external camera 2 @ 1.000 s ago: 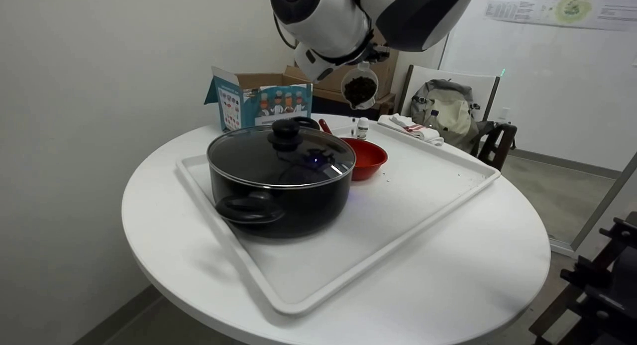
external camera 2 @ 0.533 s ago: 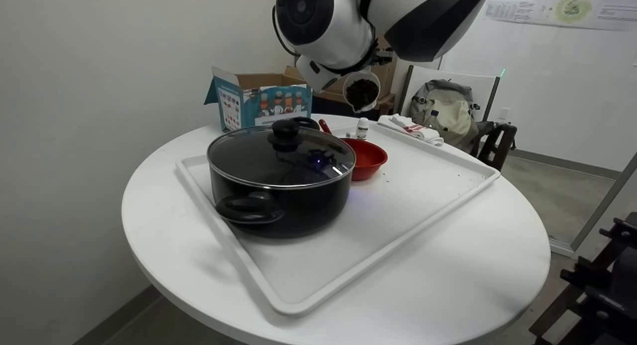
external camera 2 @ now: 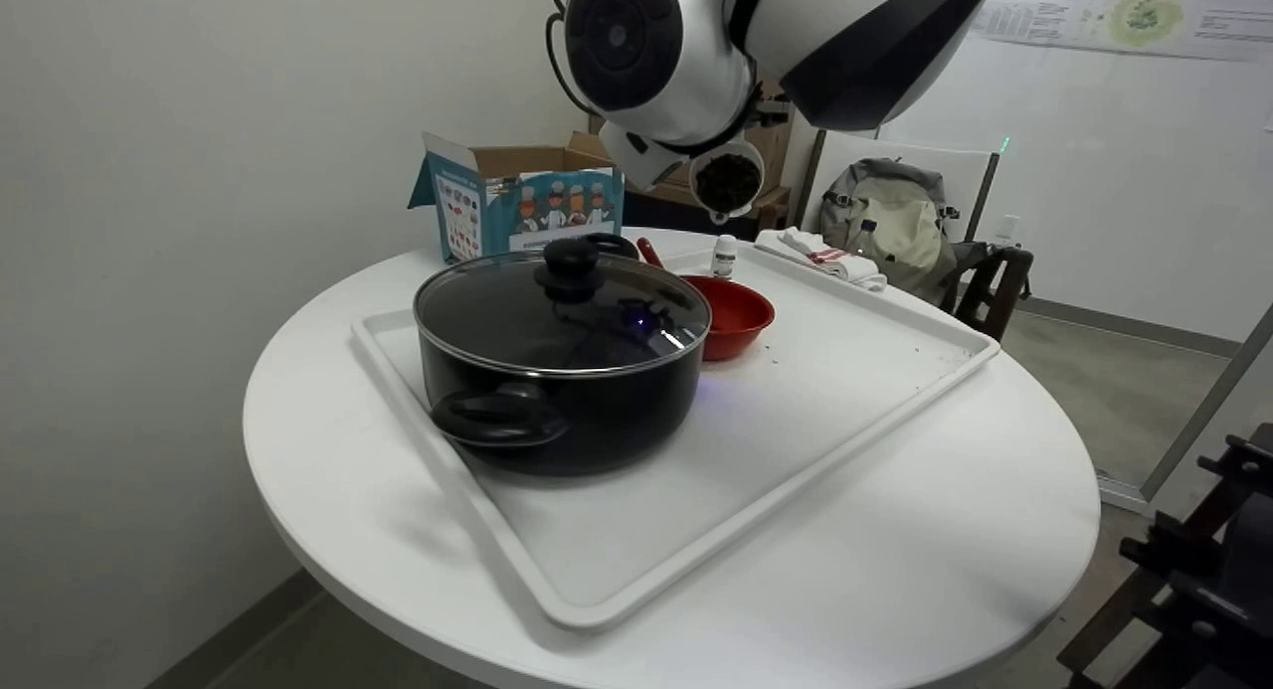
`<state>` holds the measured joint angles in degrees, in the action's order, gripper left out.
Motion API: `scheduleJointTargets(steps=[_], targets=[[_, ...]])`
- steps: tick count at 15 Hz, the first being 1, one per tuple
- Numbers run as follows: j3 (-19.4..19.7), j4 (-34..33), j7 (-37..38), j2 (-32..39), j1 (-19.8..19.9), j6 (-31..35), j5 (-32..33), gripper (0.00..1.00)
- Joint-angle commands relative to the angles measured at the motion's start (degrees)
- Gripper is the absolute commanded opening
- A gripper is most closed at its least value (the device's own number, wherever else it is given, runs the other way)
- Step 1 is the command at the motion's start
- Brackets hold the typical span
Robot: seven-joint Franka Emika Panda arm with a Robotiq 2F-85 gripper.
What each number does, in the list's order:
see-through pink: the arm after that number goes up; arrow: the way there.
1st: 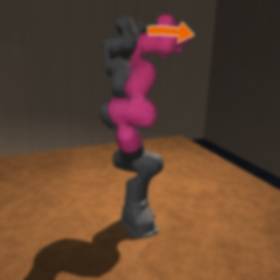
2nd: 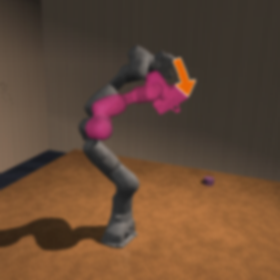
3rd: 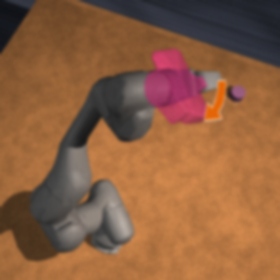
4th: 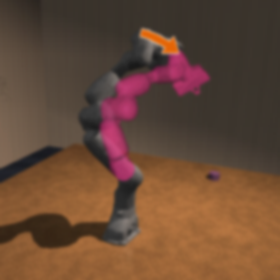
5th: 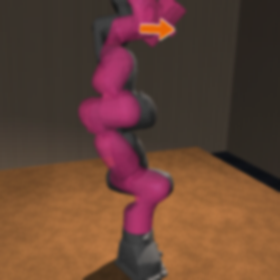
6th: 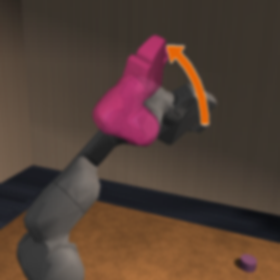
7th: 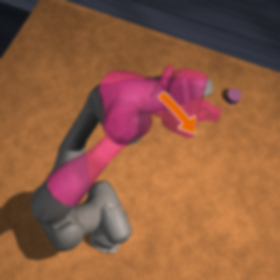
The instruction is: Pour some of the contents of the colourless jar into the orange bowl
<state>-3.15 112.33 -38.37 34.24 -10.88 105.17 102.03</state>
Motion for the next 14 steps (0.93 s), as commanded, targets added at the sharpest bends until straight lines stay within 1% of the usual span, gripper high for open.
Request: scheduleJointTargets(steps=[1, 5, 8, 14], targets=[[-0.93, 1.11, 0.21, -0.94, 0.56, -1.13, 0.45, 0.12], [-1.44, 0.25, -1.19, -0.89, 1.87, -0.35, -3.60, 0.12], [-0.92, 0.33, -0.27, -0.78, 1.83, -1.33, -2.86, 0.12], [-2.17, -0.95, -3.78, -0.94, 4.15, 0.67, -10.54, 0.12]])
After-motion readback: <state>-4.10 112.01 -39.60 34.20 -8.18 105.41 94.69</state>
